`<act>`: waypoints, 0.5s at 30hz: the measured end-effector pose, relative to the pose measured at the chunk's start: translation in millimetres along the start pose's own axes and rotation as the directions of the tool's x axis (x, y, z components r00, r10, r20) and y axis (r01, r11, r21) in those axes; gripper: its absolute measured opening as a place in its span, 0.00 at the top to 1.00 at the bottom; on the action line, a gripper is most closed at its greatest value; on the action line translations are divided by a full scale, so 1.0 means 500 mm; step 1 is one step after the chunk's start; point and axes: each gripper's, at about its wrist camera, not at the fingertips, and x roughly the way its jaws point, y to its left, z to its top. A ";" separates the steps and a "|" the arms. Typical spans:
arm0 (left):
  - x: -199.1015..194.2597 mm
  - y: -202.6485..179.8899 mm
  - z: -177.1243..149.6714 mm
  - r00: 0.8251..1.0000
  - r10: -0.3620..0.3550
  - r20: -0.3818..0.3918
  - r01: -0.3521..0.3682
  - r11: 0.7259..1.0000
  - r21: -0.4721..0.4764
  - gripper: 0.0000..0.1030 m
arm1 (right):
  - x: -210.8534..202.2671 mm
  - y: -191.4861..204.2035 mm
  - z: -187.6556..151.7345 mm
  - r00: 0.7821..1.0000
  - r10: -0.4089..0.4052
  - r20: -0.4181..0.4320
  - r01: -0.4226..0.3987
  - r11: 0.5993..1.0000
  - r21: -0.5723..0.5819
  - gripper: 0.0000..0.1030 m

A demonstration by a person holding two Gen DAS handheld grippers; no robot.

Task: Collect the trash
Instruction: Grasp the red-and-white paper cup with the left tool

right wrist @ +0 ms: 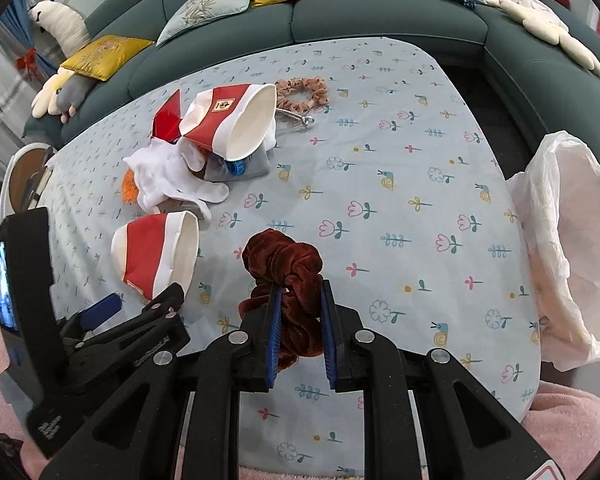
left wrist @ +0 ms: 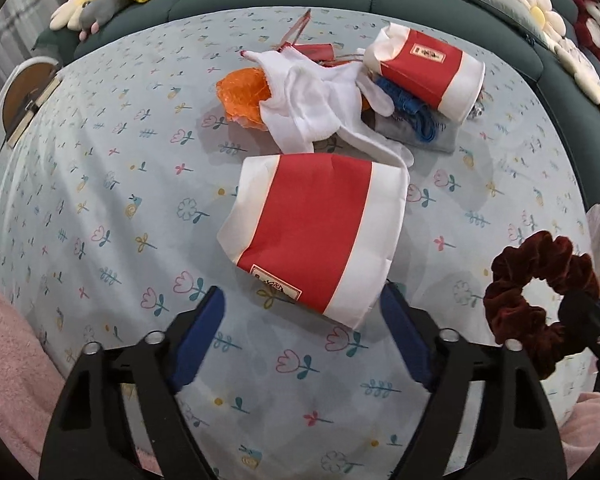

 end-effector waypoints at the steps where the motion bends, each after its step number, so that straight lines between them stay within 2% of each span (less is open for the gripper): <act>1: 0.002 0.000 -0.001 1.000 0.000 0.005 0.000 1.000 0.004 0.37 | -0.001 -0.002 -0.001 1.000 0.001 -0.001 -0.001 1.000 0.000 0.84; 3: 0.009 0.004 -0.001 1.000 -0.012 0.000 0.012 1.000 0.008 0.55 | 0.000 0.001 -0.004 1.000 0.002 -0.001 -0.002 1.000 0.001 0.84; 4: 0.010 0.007 0.001 1.000 -0.018 -0.006 0.018 1.000 0.006 0.60 | -0.002 0.002 -0.004 1.000 0.002 0.000 -0.002 1.000 0.000 0.84; 6: 0.012 0.013 0.003 0.999 -0.034 -0.022 0.034 0.999 -0.002 0.77 | -0.002 0.006 -0.007 1.000 0.002 0.005 -0.002 1.000 -0.002 0.84; 9: 0.008 0.020 0.008 0.999 -0.036 -0.008 0.036 0.999 0.008 0.85 | -0.008 0.006 -0.004 1.000 0.003 0.015 -0.003 1.000 0.001 0.84; 15: -0.038 0.017 0.020 0.997 -0.067 0.045 0.066 0.998 0.017 0.94 | -0.034 0.004 0.003 0.999 0.006 0.046 -0.006 1.000 0.000 0.84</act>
